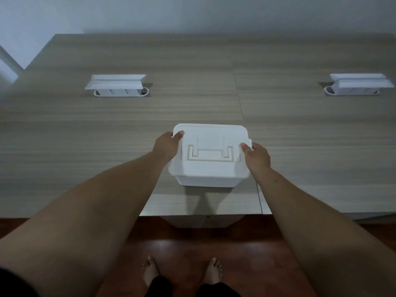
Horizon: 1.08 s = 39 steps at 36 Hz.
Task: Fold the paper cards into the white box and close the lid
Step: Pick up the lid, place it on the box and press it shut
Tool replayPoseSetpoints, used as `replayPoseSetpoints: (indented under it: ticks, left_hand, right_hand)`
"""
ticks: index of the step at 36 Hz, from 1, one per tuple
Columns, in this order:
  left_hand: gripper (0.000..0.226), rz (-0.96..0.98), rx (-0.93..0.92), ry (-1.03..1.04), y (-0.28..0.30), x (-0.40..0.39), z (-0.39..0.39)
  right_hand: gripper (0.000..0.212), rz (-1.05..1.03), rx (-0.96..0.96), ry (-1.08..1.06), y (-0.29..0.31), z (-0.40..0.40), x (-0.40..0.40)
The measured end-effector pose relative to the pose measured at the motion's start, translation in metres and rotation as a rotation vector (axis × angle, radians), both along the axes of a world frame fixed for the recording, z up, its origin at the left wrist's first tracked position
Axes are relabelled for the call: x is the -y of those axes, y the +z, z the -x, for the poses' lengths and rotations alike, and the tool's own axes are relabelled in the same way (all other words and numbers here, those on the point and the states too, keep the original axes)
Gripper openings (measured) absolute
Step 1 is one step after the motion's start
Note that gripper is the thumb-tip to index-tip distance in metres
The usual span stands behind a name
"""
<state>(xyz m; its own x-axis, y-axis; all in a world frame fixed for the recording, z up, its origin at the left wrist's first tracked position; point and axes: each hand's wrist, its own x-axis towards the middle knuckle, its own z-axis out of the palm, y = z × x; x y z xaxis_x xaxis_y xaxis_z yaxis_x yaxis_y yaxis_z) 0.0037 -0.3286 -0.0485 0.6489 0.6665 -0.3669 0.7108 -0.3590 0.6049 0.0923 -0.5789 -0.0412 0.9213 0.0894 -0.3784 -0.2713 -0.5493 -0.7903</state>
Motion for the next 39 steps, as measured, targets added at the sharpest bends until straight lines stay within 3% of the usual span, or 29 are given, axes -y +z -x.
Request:
replayPoseSetpoints:
  ticks: [3, 9, 12, 17, 20, 24, 29, 39]
  left_hand:
    - [0.069, -0.051, -0.026, 0.143, -0.007, 0.005, -0.001]
    - [0.081, 0.136, 0.054, 0.251, -0.017, -0.008, -0.01]
    - [0.085, 0.141, 0.066, 0.281, -0.021, -0.015, -0.017]
    - [0.077, 0.009, 0.126, 0.364, -0.02, -0.024, -0.022]
    - [0.071, -0.177, 0.088, 0.337, -0.016, -0.021, -0.024]
    - [0.064, -0.397, 0.009, 0.283, -0.007, -0.013, -0.026]
    - [0.055, -0.449, -0.057, 0.226, 0.001, -0.004, -0.026]
    - [0.049, -0.482, -0.077, 0.163, 0.002, -0.004, -0.034]
  right_hand:
    - [0.038, -0.074, -0.021, -0.021, 0.0, -0.005, -0.006]
    - [0.038, -0.116, -0.056, 0.036, 0.003, -0.023, -0.018]
    - [0.035, -0.2, -0.118, 0.024, 0.001, -0.034, -0.023]
    - [0.039, -0.296, -0.408, 0.012, 0.0, -0.046, -0.021]
    - [0.047, -0.289, -0.465, -0.036, -0.004, -0.054, -0.021]
    - [0.052, -0.11, -0.267, -0.035, 0.0, -0.061, -0.034]
    - [0.034, 0.065, -0.019, 0.03, 0.002, -0.048, -0.048]
    - [0.035, 0.09, 0.099, 0.064, -0.004, -0.038, -0.056]
